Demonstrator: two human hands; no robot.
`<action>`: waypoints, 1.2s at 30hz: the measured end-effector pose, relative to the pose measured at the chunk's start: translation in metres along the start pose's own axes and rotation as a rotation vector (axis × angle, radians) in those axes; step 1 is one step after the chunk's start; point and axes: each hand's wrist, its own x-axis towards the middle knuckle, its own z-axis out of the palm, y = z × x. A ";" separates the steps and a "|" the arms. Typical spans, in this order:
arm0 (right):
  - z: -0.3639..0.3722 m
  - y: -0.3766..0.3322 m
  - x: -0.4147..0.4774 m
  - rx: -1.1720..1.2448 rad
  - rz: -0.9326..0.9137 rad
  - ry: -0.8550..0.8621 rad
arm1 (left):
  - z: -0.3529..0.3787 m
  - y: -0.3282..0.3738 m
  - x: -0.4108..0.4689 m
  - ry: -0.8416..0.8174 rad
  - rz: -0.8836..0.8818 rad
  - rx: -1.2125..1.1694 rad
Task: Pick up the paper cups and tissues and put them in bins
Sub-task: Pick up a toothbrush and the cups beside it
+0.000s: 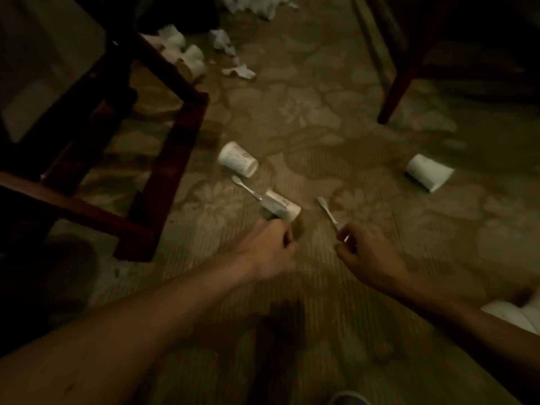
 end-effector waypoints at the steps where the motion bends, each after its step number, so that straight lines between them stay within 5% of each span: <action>1: 0.004 0.014 0.005 0.011 0.035 -0.012 | 0.013 0.009 0.013 -0.007 -0.017 -0.033; 15: 0.037 0.078 0.042 -0.018 0.178 -0.121 | 0.128 0.047 0.103 -0.071 -0.372 -0.567; 22: 0.002 0.083 0.064 0.652 0.403 -0.347 | 0.119 0.044 0.108 -0.090 -0.383 -0.760; 36: -0.010 0.008 0.090 1.056 0.116 -0.567 | 0.044 0.037 0.108 0.251 -0.225 -0.862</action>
